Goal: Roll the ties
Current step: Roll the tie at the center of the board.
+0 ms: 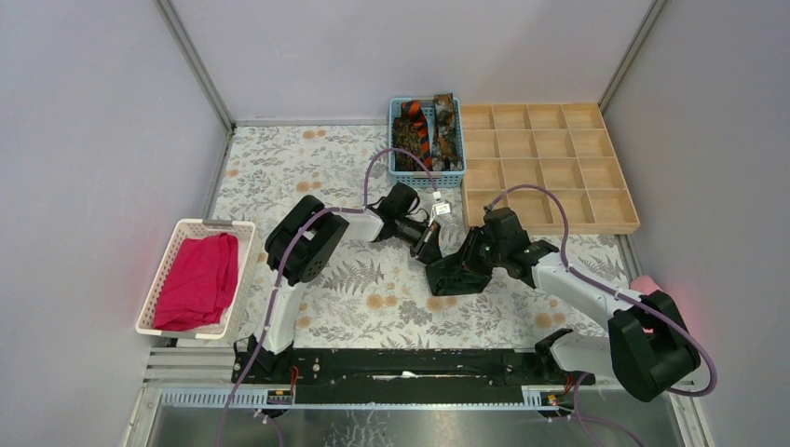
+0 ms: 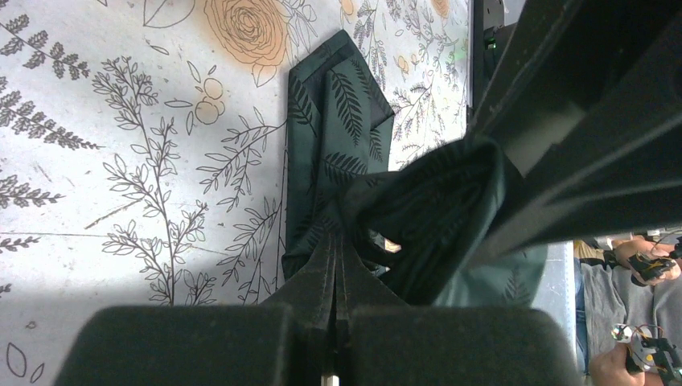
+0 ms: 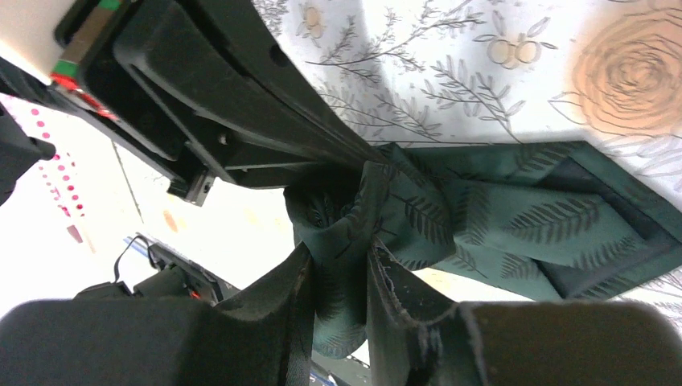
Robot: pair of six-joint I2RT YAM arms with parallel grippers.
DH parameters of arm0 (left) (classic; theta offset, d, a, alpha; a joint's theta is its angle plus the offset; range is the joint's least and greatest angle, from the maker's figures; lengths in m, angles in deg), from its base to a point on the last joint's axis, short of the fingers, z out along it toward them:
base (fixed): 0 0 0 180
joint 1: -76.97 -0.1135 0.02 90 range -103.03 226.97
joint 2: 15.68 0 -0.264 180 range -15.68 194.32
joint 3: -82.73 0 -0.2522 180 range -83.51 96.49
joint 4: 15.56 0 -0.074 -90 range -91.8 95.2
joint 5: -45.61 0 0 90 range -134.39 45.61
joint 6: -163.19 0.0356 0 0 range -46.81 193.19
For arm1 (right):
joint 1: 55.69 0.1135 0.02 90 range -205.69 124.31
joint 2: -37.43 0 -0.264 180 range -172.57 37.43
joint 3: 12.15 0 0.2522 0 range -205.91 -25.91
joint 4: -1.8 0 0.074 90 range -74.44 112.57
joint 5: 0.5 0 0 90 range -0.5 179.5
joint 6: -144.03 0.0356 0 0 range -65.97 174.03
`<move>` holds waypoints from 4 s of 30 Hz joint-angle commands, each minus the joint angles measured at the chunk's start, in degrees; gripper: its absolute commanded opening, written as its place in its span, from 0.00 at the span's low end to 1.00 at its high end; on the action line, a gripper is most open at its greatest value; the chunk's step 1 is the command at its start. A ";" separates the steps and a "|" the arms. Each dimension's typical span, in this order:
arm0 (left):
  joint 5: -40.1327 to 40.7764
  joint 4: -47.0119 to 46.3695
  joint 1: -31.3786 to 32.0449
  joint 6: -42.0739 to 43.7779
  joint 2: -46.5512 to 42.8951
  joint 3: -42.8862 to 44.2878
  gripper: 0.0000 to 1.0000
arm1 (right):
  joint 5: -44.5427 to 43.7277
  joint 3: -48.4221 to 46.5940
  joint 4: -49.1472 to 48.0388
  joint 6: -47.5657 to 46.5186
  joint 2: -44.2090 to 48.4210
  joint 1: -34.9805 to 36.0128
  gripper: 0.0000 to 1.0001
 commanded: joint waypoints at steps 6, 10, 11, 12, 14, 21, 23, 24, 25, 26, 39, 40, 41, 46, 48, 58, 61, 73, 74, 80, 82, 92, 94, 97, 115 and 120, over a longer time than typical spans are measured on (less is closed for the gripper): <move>-2.83 -0.89 -0.13 -0.87 1.07 -0.18 0.00 | -8.81 3.38 5.65 0.29 0.38 -1.06 0.27; -2.26 -1.08 -0.13 -1.15 0.92 -0.19 0.00 | -10.49 4.00 6.46 0.87 -1.01 -1.17 0.28; -2.06 -1.11 -0.13 -1.21 0.80 -0.19 0.00 | -11.18 4.00 6.71 0.87 -1.21 -1.12 0.28; -2.08 -1.08 -0.17 -1.22 0.78 -0.20 0.00 | -11.50 4.00 7.12 0.79 -1.40 -1.13 0.28; -1.70 -1.41 -0.13 -1.42 0.50 -0.35 0.00 | -12.40 4.11 7.40 0.82 -1.57 -1.11 0.28; -1.10 -3.25 -0.14 -3.32 0.77 -0.18 0.00 | -14.38 2.71 9.70 0.53 -4.06 -1.12 0.32; -1.05 -3.27 -0.14 -3.33 0.90 -0.10 0.00 | -14.36 2.07 10.31 0.45 -4.62 -1.13 0.38; -1.03 -3.27 -0.13 -3.41 0.94 0.02 0.00 | -14.37 1.82 10.43 0.37 -4.85 -1.11 0.40; -0.98 -3.27 -0.13 -3.42 0.90 0.00 0.00 | -14.38 1.44 10.78 0.22 -4.96 -1.13 0.43; -0.79 -3.27 -0.13 -3.50 0.79 0.00 0.00 | -14.32 1.19 10.98 0.06 -4.87 -1.11 0.46; 9.16 -5.30 -1.77 -7.59 -2.35 -0.43 0.00 | -19.58 -0.14 15.85 -0.70 -0.03 -1.12 0.48; 9.29 -5.17 -1.79 -7.70 -2.33 -0.14 0.00 | -19.64 -0.30 16.04 -0.83 0.01 -1.11 0.48; 9.52 -5.11 -1.80 -7.79 -2.28 0.16 0.00 | -19.80 -0.54 16.27 -0.96 0.04 -1.16 0.48; 13.32 -4.34 -1.82 -9.90 -4.71 0.28 0.00 | -21.13 -0.63 16.50 -1.20 0.17 -1.17 0.44; 14.01 -5.75 -1.73 -10.82 -7.10 -0.93 0.00 | -21.33 -0.50 16.28 -1.24 -0.28 -1.16 0.38; 15.05 -8.26 2.95 -11.59 -16.15 -6.42 0.00 | -21.02 -0.21 14.55 -1.33 -2.95 -1.16 0.31; 14.82 -6.95 5.80 -11.27 -14.49 -5.64 0.00 | -21.71 -0.88 15.05 -1.61 -2.87 -1.12 0.31; 20.27 -0.82 10.92 -8.05 -9.84 -3.80 0.00 | -22.95 -1.31 15.67 -1.86 -2.40 -1.15 0.31; 21.58 0.40 11.32 -7.61 -9.40 -3.57 0.00 | -23.11 -1.32 15.85 -1.83 -2.14 -1.14 0.32; 23.02 0.12 11.49 -8.20 -6.05 -2.17 0.00 | -23.52 -1.67 16.57 -2.02 -1.26 -1.16 0.32; 23.19 0.76 11.56 -7.92 -4.70 -1.28 0.00 | -23.73 -1.77 16.85 -2.17 -1.05 -1.14 0.32; 24.10 1.71 11.59 -7.54 -3.51 -0.42 0.00 | -30.96 -5.19 24.00 -2.91 2.31 -1.11 0.52; 24.02 1.79 11.57 -7.60 -3.36 -0.29 0.00 | -32.37 -5.98 25.50 -2.83 2.95 -1.11 0.52; 24.05 1.94 11.55 -7.73 -3.19 0.20 0.00 | -33.38 -6.29 26.33 -3.18 4.47 -1.11 0.52; 25.94 3.96 11.55 -7.11 -8.15 5.01 0.00 | -29.14 -1.10 17.24 -1.85 1.79 -1.12 0.45; 24.08 3.81 11.51 -7.81 -4.98 8.59 0.00 | -29.57 -2.67 19.30 -1.92 -0.72 -1.11 0.51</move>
